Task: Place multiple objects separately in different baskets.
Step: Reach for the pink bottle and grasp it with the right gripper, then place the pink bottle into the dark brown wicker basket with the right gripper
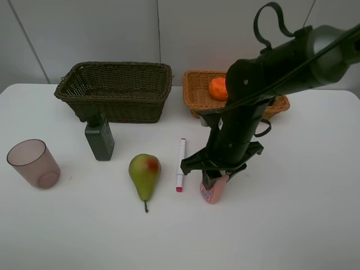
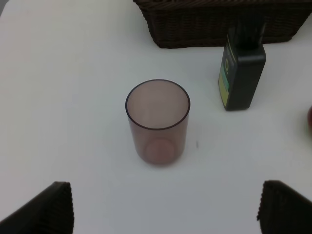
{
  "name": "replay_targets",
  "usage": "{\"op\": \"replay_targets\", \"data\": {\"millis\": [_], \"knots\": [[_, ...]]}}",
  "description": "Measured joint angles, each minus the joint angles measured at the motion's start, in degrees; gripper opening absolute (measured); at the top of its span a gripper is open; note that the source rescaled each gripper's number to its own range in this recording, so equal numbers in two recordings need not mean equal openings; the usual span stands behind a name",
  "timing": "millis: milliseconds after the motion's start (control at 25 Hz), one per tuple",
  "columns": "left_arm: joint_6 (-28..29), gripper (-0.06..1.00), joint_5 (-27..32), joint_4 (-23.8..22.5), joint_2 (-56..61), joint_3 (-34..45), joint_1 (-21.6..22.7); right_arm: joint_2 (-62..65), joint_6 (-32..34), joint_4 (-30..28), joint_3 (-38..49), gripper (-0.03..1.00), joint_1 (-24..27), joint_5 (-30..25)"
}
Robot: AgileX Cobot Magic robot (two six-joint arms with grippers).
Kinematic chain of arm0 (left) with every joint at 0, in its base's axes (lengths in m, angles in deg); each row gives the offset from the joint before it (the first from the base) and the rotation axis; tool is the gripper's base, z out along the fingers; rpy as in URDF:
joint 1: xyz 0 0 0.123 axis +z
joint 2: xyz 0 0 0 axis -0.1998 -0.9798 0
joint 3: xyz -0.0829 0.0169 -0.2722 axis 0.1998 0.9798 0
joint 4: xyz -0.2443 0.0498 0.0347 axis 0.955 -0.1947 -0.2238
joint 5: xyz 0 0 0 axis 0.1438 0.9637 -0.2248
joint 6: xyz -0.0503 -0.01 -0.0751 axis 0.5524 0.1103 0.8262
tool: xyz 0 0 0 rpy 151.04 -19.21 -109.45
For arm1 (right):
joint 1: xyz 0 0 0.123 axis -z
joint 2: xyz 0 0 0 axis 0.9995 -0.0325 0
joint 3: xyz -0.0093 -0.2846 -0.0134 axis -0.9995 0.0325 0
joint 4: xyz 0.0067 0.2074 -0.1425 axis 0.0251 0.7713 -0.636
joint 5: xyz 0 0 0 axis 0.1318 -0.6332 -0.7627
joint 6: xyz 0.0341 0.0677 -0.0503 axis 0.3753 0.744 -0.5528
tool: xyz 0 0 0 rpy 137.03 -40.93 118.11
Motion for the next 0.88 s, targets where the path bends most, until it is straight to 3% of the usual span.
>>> {"op": "replay_targets", "data": {"millis": [280, 520, 880], "knots": [[0.0, 1.0, 0.0, 0.0, 0.0, 0.0, 0.0, 3.99, -0.17, -0.1, -4.63, 0.21, 0.0, -5.73], [0.0, 1.0, 0.0, 0.0, 0.0, 0.0, 0.0, 5.09, -0.68, -2.2, -18.17, 0.21, 0.0, -11.93], [0.0, 1.0, 0.0, 0.0, 0.0, 0.0, 0.0, -1.85, -8.88, -2.56, -39.08, 0.21, 0.0, -12.52]]}}
